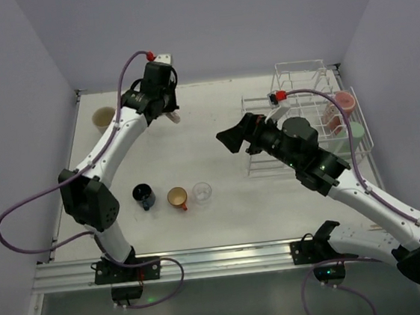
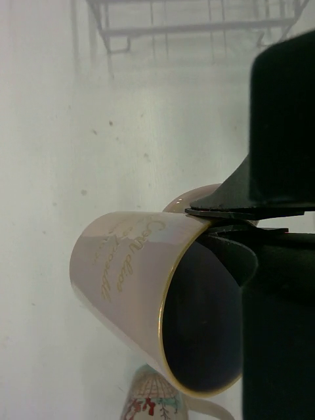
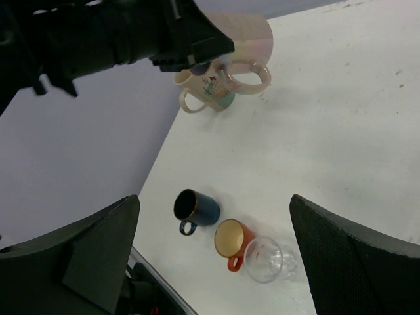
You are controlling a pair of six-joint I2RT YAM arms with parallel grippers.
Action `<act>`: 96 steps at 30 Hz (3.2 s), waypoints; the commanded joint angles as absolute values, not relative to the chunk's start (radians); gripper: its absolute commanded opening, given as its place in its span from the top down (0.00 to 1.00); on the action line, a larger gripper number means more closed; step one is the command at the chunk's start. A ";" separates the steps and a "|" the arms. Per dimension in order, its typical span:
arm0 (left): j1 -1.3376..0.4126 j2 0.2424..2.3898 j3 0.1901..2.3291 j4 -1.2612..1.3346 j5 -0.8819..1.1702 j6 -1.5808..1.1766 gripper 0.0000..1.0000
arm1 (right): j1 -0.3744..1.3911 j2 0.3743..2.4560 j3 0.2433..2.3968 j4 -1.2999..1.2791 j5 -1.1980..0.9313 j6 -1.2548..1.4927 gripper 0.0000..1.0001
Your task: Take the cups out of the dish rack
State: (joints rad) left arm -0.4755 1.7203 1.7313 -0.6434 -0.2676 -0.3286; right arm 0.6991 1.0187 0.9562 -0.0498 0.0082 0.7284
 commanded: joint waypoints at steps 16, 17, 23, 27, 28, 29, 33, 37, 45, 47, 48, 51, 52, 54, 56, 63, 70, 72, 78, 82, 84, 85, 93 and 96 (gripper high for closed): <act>-0.272 2.071 2.011 -0.842 -0.204 -0.219 1.00 | 0.775 0.894 0.879 -0.140 0.077 0.626 0.01; -0.265 2.085 2.017 -0.845 -0.201 -0.218 1.00 | 0.773 0.899 0.880 -0.141 0.075 0.624 0.01; -0.222 2.126 2.033 -0.853 -0.175 -0.212 1.00 | 0.778 0.926 0.893 -0.144 0.074 0.620 0.01; -0.212 2.143 2.043 -0.867 -0.160 -0.212 1.00 | 0.781 0.945 0.916 -0.152 0.071 0.617 0.01; -0.210 2.146 2.051 -0.876 -0.160 -0.210 1.00 | 0.782 0.953 0.926 -0.156 0.072 0.615 0.01; -0.210 2.152 2.054 -0.880 -0.161 -0.209 1.00 | 0.782 0.956 0.930 -0.158 0.072 0.614 0.01; -0.210 2.161 2.066 -0.900 -0.192 -0.201 1.00 | 0.785 0.962 0.945 -0.164 0.078 0.607 0.01; -0.212 2.172 2.079 -0.907 -0.236 -0.202 0.80 | 0.785 0.974 0.977 -0.193 0.103 0.588 0.01; -0.210 2.161 2.091 -0.896 -0.264 -0.203 0.52 | 0.785 0.965 1.049 -0.248 0.101 0.532 0.01; -0.212 2.157 2.094 -0.896 -0.262 -0.202 0.50 | 0.785 0.953 1.055 -0.255 0.097 0.520 0.01; -0.210 2.152 2.089 -0.893 -0.261 -0.201 0.49 | 0.785 0.945 1.052 -0.252 0.088 0.509 0.01; -0.210 2.117 2.082 -0.868 -0.233 -0.209 0.44 | 0.784 0.902 1.057 -0.273 0.087 0.473 0.01; -0.210 2.099 2.074 -0.855 -0.218 -0.212 0.42 | 0.785 0.867 1.057 -0.281 0.101 0.451 0.01; -0.215 2.025 2.039 -0.790 -0.136 -0.231 0.32 | 0.784 0.825 1.052 -0.287 0.181 0.434 0.01; -0.230 1.930 2.010 -0.747 -0.095 -0.256 0.17 | 0.782 0.766 1.051 -0.301 0.269 0.407 0.05; -0.406 1.619 1.782 -0.583 -0.012 -0.261 0.04 | 0.737 0.681 1.089 -0.373 0.549 0.353 0.47; -0.503 1.139 1.297 -0.338 0.228 -0.310 0.04 | 0.484 0.762 1.193 -0.439 0.661 0.307 0.52; -0.509 1.059 1.188 -0.324 0.270 -0.304 0.04 | 0.354 0.784 1.215 -0.439 0.664 0.304 0.51; -0.517 0.790 0.916 -0.198 0.391 -0.310 0.03 | 0.013 0.893 1.298 -0.451 0.485 0.391 0.47; -0.529 0.689 0.801 -0.153 0.393 -0.301 0.03 | -0.169 1.020 1.331 -0.465 0.299 0.442 0.40; -0.603 0.680 0.785 -0.172 0.305 -0.259 0.03 | -0.211 1.103 1.335 -0.469 0.265 0.465 0.35; -0.624 0.678 0.788 -0.184 0.286 -0.249 0.03 | -0.225 1.127 1.333 -0.471 0.259 0.472 0.32; -0.804 0.635 0.776 -0.238 0.137 -0.212 0.02 | -0.330 1.348 1.390 -0.479 0.156 0.526 0.02; -0.842 0.627 0.773 -0.241 0.117 -0.210 0.01 | -0.342 1.432 1.425 -0.485 0.134 0.537 0.01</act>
